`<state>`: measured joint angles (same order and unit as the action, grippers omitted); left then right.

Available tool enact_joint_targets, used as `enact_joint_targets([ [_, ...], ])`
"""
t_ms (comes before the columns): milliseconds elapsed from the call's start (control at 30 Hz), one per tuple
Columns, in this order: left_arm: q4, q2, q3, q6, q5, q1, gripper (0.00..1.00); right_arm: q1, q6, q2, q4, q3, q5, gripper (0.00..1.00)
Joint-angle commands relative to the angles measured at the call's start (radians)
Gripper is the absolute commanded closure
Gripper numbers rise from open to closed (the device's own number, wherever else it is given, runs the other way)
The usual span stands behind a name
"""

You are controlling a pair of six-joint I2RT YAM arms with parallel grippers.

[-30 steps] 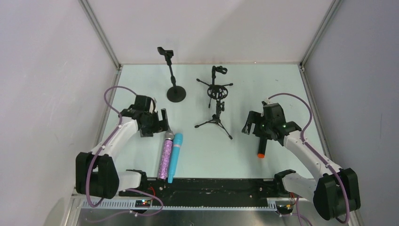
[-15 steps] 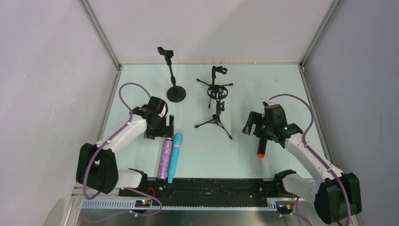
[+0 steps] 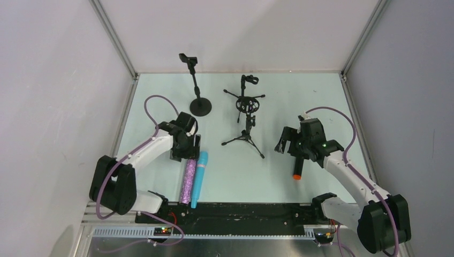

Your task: Attach the microphones to the stand

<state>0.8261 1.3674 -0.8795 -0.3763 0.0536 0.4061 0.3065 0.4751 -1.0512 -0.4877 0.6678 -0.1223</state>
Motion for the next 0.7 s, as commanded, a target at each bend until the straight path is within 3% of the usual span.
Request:
enact_joint_targets([
  [0,0.006,0.046,0.006,-0.028,0.038,0.012,0.27,0.006,0.011,-0.007,0.030,-0.002,-0.011,0.11],
  [667,-0.033,0.171,-0.004,-0.003,0.068,0.055,0.35,0.006,0.014,-0.035,0.056,-0.001,-0.027,0.11],
])
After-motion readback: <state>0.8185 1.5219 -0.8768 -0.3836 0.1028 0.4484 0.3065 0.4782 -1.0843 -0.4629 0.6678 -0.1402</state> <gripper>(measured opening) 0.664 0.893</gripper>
